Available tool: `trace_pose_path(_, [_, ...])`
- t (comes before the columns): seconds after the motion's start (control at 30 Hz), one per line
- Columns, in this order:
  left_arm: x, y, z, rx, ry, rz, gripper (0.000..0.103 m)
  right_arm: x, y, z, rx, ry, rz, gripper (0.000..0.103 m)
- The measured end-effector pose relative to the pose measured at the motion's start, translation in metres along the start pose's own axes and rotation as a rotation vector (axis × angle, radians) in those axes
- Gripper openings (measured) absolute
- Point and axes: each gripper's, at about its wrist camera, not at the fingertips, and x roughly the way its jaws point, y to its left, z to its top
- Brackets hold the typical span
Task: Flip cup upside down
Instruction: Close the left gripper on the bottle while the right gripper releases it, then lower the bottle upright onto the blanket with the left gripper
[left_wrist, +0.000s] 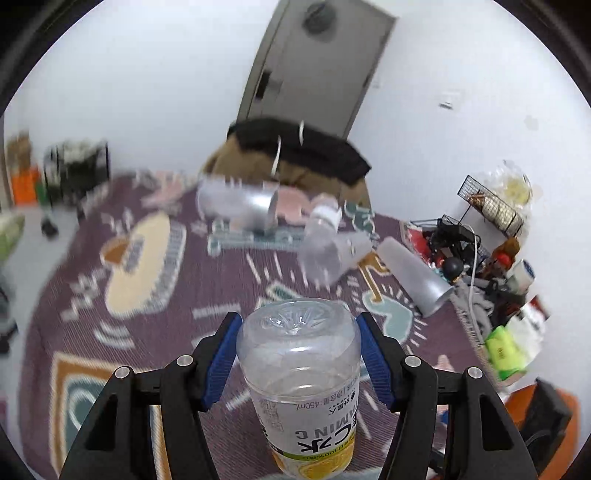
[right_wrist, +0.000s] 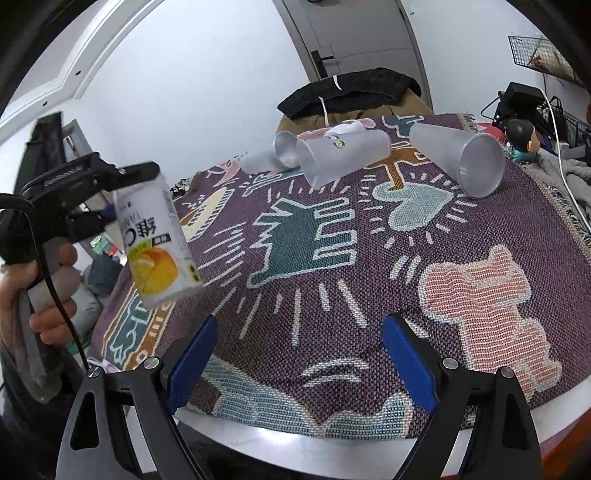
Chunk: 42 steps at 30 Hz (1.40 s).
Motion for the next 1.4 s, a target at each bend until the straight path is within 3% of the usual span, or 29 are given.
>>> trace_pose_path(0.13, [-0.009,-0.012,-0.003,0.135,-0.132,0.053,0.065,0.001,0.000,-0.001,-0.005,0.000,-0.007,0.091])
trace_pose_path(0.27, [0.005,-0.022,-0.008,0.214,-0.167,0.080,0.065,0.003,-0.002,-0.001,-0.002,0.002,-0.009,0.091])
trace_pose_path(0.8, [0.072,-0.050,-0.022,0.321,-0.156,0.042,0.065,0.015,-0.026,-0.003,0.039,0.007,-0.060,0.091])
trace_pose_path(1.03, [0.069,-0.058,-0.041,0.389,-0.207,0.048,0.065,0.019,-0.030,-0.007,0.050,0.023,-0.059,0.091])
trace_pose_path(1.4, [0.050,-0.049,-0.043,0.370,-0.113,0.012,0.065,0.017,-0.024,-0.005,0.036,0.014,-0.047,0.091])
